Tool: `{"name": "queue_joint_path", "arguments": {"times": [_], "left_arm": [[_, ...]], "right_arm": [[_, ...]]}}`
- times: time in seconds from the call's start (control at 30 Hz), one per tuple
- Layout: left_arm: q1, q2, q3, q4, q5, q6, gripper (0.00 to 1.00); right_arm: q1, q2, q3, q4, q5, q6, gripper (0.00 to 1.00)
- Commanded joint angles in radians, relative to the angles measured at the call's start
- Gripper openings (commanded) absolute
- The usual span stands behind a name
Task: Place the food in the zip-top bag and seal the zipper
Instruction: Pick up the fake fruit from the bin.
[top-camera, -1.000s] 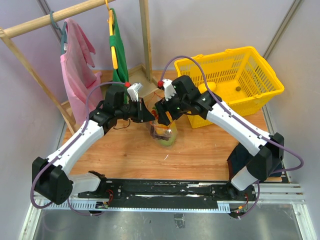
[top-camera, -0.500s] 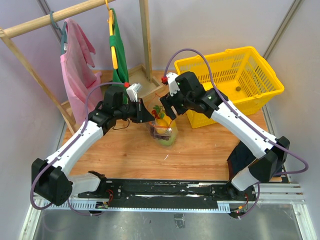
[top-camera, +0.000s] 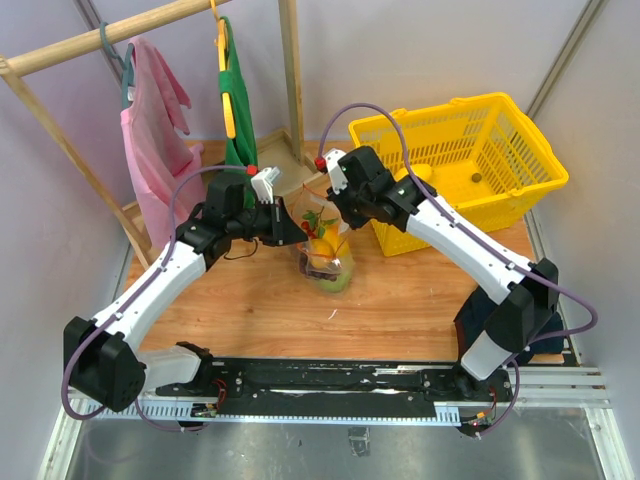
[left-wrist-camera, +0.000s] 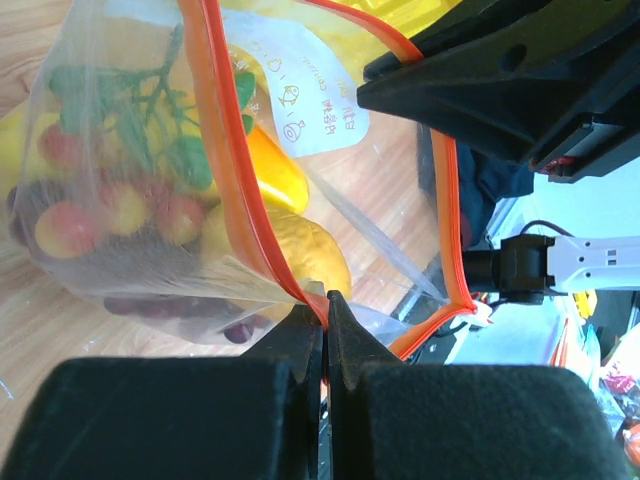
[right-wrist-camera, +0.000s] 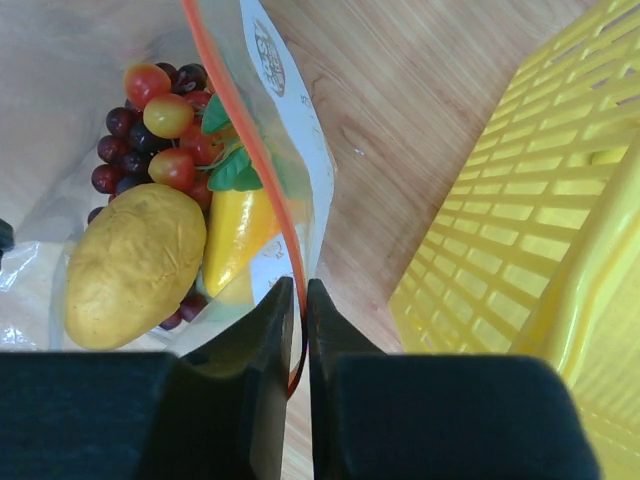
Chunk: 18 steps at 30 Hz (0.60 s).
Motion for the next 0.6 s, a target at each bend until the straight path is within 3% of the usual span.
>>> {"name": "queue_joint_path", "arguments": {"times": [0.0,0.43,0.57], "left_arm": [[0.011,-0.028,-0.006,0.043,0.036,-0.006,0.01],[0.038,-0.047,-0.022,0.062,0.063,-0.017,0.0],[0.043,-0.049,-0.023,0.07,0.081,-0.022,0.0]], "right_arm": [[-0.014,-0.007,0.066,0.008,0.001,-0.009,0.04],[-0.019,-0.023,0.118,-0.008,-0.024,-0.039,0.01],[-0.022,-0.018,0.118,-0.014,-0.041,-0.056,0.12]]}}
